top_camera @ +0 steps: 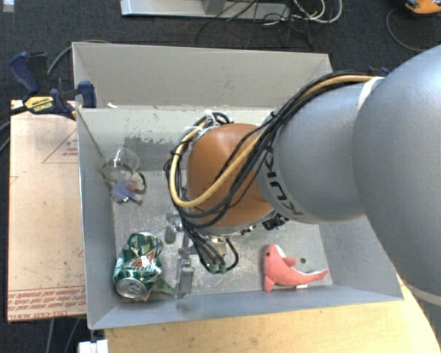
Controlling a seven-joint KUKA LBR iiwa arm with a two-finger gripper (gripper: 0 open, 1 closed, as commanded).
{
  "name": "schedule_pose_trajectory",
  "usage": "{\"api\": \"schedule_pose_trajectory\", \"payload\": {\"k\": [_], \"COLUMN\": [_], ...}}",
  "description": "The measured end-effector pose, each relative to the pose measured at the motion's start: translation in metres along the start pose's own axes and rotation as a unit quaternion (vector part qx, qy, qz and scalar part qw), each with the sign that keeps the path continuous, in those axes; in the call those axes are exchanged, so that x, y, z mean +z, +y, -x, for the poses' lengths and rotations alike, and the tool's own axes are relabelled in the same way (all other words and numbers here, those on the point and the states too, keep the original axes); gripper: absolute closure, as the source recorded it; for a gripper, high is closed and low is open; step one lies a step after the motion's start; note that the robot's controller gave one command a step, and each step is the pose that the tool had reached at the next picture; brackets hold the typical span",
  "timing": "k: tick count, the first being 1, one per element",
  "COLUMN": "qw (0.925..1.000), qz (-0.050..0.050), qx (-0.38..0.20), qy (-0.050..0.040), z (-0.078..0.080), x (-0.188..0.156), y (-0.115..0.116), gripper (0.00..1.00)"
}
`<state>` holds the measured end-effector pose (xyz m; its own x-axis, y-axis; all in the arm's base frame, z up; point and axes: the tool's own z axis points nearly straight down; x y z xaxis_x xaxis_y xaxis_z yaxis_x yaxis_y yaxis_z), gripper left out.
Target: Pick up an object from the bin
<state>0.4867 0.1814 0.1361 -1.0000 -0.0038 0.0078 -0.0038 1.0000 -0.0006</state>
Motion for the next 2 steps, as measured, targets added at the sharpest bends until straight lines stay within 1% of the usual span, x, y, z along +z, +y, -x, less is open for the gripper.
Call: {"api": "schedule_pose_trajectory", "payload": {"k": [1,2], "qw": [1.0,0.9975], "qz": [0.001,-0.001], "qx": [0.002,-0.069], "qy": [-0.0033,-0.0087], "z": [0.002,0.0], "x": [-0.004,0.063], "y": [-0.001,0.044], "gripper": [0.0,0.0]}}
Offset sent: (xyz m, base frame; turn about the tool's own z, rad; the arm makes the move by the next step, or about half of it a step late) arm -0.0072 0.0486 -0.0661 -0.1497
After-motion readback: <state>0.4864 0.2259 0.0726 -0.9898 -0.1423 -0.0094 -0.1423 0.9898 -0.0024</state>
